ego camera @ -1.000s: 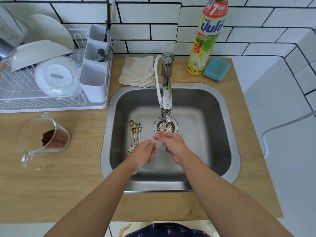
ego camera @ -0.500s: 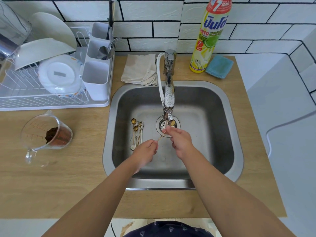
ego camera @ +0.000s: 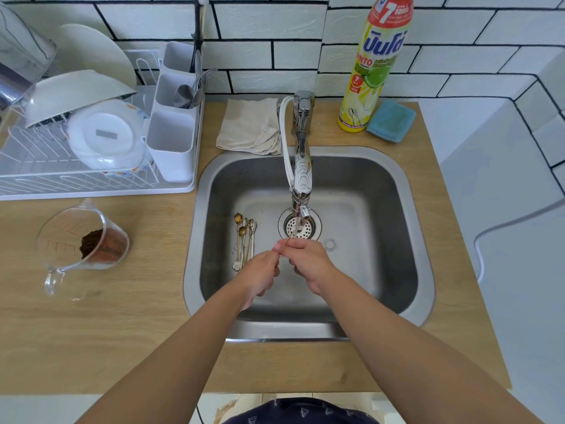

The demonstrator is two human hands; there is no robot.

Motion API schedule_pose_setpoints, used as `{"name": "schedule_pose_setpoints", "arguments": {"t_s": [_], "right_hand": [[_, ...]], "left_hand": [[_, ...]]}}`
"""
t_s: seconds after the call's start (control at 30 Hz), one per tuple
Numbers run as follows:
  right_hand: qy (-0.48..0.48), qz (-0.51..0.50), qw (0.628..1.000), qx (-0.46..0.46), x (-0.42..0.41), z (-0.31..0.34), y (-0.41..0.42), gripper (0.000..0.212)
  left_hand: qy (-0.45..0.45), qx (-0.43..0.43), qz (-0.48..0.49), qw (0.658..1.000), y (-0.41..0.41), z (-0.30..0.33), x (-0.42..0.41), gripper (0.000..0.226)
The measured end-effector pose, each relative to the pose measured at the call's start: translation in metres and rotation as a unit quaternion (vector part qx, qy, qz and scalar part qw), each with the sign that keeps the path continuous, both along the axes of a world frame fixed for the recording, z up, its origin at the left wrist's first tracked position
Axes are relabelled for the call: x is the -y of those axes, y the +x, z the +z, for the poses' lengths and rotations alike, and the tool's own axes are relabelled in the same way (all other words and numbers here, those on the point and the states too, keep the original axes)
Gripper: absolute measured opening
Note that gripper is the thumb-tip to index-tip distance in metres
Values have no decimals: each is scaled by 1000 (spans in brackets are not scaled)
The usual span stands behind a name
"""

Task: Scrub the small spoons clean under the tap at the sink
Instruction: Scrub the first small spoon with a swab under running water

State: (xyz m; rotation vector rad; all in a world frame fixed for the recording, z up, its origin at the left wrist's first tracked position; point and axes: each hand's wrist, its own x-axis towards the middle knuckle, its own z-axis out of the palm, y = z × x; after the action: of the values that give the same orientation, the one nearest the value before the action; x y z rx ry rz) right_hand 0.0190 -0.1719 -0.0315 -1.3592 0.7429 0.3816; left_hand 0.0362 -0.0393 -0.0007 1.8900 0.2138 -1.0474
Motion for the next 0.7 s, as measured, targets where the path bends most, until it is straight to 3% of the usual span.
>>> {"name": "schedule_pose_setpoints", "arguments": {"t_s": [0.13,0.2,0.27,0.3,0.43,0.6,0.7], "right_hand": [[-18,-134,991,12,12,-2,9,41],[-19,-123,992,33,11,-4,10,31],[-43,-97,992,68,4,-6,9,8],[-60,-91,991,80,0,-6,8,4],[-73,-79,991,86,-4,-10,8,23],[-69,-78,989,101,-7,-9,7,14],[-49,-105,989,91,-4,-6,9,19]], "left_hand": [[68,114,-150,980,-1,-2,-15,32],[93,129,-203,966,0,-3,-22,28],[114,114,-234,959,1,-5,-26,25],[120,101,-240,958,1,-6,-27,25],[145,77,-242,956,4,-7,-32,27],[142,58,-240,959,8,-7,-37,25],[114,44,-208,970,9,-6,-38,30]]}}
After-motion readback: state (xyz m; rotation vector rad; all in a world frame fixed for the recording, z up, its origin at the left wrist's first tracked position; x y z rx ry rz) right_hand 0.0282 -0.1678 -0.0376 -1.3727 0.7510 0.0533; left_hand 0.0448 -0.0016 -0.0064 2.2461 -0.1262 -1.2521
